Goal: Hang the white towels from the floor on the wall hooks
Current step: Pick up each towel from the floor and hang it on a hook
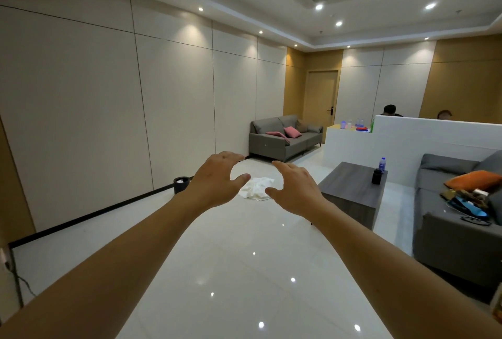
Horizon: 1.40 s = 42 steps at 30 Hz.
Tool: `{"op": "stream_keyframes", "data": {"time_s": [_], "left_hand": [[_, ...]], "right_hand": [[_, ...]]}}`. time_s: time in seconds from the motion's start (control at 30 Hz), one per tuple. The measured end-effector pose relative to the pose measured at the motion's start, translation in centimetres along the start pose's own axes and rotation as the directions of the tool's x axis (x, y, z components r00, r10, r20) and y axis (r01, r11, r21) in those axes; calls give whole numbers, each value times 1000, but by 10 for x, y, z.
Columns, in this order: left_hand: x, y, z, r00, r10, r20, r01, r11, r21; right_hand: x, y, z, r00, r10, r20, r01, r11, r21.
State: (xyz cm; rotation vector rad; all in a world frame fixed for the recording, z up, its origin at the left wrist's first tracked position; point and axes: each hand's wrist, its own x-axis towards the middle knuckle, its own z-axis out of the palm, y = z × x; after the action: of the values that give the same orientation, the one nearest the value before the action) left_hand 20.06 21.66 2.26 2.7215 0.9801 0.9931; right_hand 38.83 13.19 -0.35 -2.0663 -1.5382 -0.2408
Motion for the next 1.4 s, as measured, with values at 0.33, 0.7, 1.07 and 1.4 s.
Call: {"op": "stream_keyframes", "data": {"time_s": [0.33, 0.7, 1.07, 1.4], "left_hand": [[134, -109, 70, 1000, -5, -10, 5, 1000, -15], [330, -241, 127, 1000, 21, 13, -20, 999, -49], [491, -322, 254, 998, 11, 64, -9, 1000, -29], [687, -379, 368, 993, -87, 79, 89, 996, -13]], "right_hand": [[159, 24, 91, 1000, 14, -1, -14, 1000, -18], [379, 37, 175, 998, 63, -28, -63, 998, -17], [551, 131, 278, 996, 88, -2, -88, 996, 13], [759, 245, 347, 997, 42, 67, -45, 998, 51]]}}
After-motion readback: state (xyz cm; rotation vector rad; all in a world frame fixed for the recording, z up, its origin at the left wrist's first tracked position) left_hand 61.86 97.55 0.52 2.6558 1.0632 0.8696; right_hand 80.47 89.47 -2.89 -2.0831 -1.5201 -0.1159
